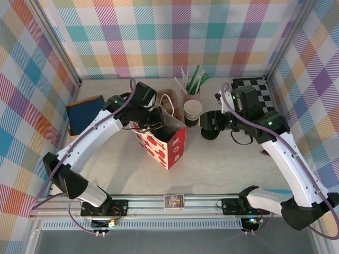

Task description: Pack the takeout coffee

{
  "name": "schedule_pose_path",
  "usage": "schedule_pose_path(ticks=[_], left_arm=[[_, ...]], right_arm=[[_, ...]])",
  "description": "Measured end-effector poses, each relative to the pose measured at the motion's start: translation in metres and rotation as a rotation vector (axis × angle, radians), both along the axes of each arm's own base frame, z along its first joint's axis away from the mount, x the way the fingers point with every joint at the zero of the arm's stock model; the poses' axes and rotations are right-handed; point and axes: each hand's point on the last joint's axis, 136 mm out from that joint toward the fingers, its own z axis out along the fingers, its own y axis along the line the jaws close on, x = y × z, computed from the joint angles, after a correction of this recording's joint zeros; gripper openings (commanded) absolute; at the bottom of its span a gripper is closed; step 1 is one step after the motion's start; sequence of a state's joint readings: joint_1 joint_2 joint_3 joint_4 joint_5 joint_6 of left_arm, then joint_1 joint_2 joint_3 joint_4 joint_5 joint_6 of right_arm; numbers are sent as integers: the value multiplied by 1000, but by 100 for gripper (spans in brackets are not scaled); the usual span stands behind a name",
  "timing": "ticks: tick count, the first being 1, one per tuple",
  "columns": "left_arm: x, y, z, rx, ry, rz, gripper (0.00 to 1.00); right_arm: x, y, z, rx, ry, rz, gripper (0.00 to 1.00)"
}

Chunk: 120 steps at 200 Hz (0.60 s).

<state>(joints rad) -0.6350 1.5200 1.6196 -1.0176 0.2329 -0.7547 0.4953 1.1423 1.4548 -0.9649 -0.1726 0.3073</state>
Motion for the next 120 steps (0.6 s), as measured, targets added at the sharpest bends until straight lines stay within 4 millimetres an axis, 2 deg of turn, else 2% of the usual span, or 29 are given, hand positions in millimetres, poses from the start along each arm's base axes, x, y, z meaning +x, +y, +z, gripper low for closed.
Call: schedule_pose_path(ticks=[120], left_arm=[[13,5,-17,79,20,12,0]], right_arm=[[1,-2,-6,-14,10,-13,66]])
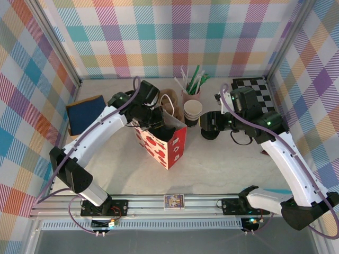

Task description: Pack the takeout coffee

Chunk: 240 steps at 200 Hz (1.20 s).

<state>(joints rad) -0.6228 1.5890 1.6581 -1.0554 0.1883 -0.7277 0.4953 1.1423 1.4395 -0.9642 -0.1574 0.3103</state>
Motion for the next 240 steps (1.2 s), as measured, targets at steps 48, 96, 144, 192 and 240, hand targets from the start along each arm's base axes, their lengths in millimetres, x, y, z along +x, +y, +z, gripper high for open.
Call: schedule_pose_path(ticks=[48,96,144,192,240], left_arm=[[1,2,-1,38,7,-19,37],[10,5,41,25,-86,-15,76],[12,11,62,18,-138,8,82],[7,19,85,-1,-188,30,82],[6,23,121,-62,-273,50,82]], right_arm=[[1,0,0,3,1,-3,66],[1,1,0,4,-1,-3,67],[3,2,-1,1,5,-2,68],[6,4,-2,0,14,2,68],[4,11,-2,20,29,34,67]])
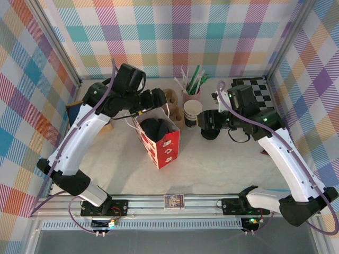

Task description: Pack the takeout coffee

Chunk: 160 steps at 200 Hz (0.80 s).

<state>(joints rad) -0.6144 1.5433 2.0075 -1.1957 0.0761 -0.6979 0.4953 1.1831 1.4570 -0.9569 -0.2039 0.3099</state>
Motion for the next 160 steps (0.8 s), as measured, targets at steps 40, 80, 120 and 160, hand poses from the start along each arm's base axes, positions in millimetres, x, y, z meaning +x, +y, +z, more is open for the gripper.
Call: schedule_pose_path(ticks=[40,80,120,160], left_arm=[[-1,8,37,-82,-111,23,84],[-12,32,83,-134,-300,70,92],[-29,69,103,-113,-441,153,98],[-28,92,93,-17,-486,223,100]], right_arm=[[-1,4,-1,11,14,22,69],[0,7,-3,10,20,35,80],[2,7,6,12,-8,39,97],[7,6,12,-2,-38,32,99]])
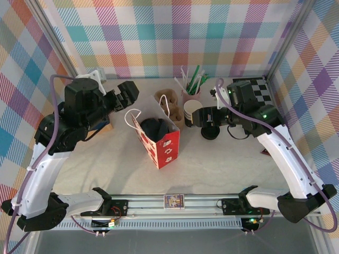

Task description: Pack the takeout coffee

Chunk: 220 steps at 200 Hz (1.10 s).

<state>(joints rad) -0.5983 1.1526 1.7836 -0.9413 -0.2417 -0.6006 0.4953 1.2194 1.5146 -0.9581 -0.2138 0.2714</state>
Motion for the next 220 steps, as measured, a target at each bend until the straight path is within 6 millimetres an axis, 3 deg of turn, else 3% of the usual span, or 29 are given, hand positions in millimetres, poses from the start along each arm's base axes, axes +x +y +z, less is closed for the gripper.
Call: schedule_pose_path(ticks=[76,117,177,220], left_arm=[[2,42,-30,185,-4,171,100],[-1,55,-40,272,-14,199,100],[-4,75,-45,403,-34,256,100],[-9,90,-63,489,-21,303,100]], right_arm=[[17,-6,7,-56,-59,-41,100],[24,-12,6,-102,-90,-58,100],[50,-12,15,-156,-159,-87,99],[61,-19,18,-196,-212,-122,99]])
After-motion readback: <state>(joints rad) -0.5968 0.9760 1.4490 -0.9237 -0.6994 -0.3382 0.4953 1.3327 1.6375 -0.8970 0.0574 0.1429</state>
